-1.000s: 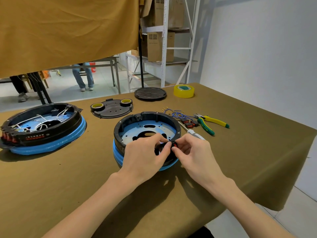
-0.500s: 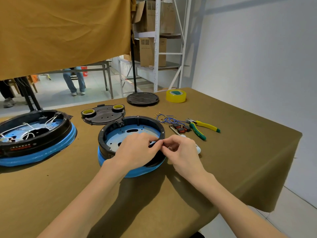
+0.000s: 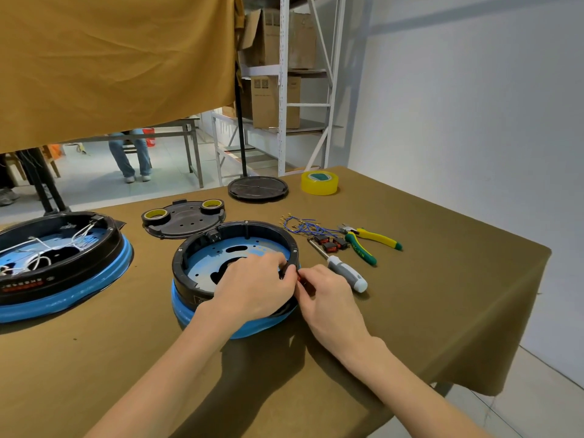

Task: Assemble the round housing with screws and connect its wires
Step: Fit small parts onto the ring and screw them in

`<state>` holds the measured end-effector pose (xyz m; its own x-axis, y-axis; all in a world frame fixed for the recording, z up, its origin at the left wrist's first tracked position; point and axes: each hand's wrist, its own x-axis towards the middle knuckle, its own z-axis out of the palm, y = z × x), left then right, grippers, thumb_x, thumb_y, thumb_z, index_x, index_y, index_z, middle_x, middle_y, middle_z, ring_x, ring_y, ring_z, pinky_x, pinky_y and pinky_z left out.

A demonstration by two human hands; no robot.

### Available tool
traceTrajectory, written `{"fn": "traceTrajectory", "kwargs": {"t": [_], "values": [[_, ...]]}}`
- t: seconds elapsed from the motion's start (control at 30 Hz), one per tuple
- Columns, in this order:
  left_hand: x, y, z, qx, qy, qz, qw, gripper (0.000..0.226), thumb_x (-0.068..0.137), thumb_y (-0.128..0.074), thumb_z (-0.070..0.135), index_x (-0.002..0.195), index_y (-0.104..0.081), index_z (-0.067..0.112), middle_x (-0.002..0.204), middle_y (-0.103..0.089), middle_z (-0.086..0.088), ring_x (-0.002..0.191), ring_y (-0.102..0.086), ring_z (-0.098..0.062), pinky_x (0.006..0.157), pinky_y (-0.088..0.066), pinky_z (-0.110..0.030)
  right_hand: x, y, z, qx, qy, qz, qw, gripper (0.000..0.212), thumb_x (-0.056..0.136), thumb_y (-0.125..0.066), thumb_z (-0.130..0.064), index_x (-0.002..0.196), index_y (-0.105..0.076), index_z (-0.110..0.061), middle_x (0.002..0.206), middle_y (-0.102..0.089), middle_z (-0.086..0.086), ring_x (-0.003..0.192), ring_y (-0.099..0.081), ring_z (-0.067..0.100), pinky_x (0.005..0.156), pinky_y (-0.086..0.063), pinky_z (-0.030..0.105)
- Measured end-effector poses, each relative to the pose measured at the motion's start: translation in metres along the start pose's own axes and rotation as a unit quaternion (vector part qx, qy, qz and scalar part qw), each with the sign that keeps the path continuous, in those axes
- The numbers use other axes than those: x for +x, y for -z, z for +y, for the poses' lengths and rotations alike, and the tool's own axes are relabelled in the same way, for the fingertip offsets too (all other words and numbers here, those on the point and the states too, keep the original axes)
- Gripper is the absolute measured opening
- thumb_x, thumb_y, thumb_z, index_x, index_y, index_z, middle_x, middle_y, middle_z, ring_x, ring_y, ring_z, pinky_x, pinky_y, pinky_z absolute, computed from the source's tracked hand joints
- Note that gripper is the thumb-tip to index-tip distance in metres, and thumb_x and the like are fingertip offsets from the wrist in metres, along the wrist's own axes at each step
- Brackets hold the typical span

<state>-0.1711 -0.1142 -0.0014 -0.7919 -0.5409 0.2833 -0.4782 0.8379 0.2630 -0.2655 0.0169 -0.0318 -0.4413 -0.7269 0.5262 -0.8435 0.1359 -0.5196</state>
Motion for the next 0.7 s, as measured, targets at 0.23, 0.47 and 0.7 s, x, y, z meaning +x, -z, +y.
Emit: {"fn": "traceTrajectory", "kwargs": {"t": [0.23,0.47,0.7], "values": [[0.012,0.006,-0.002,0.0,-0.025,-0.061,0.998,0.048,0.105,-0.034,0.055,0.079,-0.06,0.024,0.075,-0.065,0.003,0.073,-0.061,-0.014,0.068,-0.051,-0.036,0.007,0.004,-0.001,-0.032,0.005,-0.038,0.999,0.022,0.105,-0.053,-0.024,0.112,-0.071,-0.014,0.096,-0.066,0.002,0.083,-0.054,0.01,0.07,-0.035,0.018],[0.019,0.0,-0.003,-0.002,-0.014,-0.074,0.997,0.051,0.107,-0.032,0.05,0.08,-0.063,0.021,0.075,-0.065,-0.001,0.071,-0.061,-0.015,0.062,-0.045,-0.034,0.009,0.003,-0.002,-0.027,-0.005,-0.047,0.999,0.027,0.106,-0.052,-0.026,0.121,-0.07,-0.014,0.105,-0.069,0.004,0.094,-0.061,0.014,0.084,-0.051,0.032],[0.022,-0.001,-0.004,-0.008,-0.009,-0.087,0.996,0.048,0.108,-0.031,0.047,0.085,-0.063,0.019,0.082,-0.064,-0.001,0.077,-0.06,-0.015,0.067,-0.043,-0.035,0.004,-0.006,-0.004,-0.005,-0.011,-0.013,1.0,0.026,0.107,-0.051,-0.024,0.121,-0.071,-0.013,0.102,-0.068,0.004,0.091,-0.061,0.012,0.082,-0.052,0.032]]}}
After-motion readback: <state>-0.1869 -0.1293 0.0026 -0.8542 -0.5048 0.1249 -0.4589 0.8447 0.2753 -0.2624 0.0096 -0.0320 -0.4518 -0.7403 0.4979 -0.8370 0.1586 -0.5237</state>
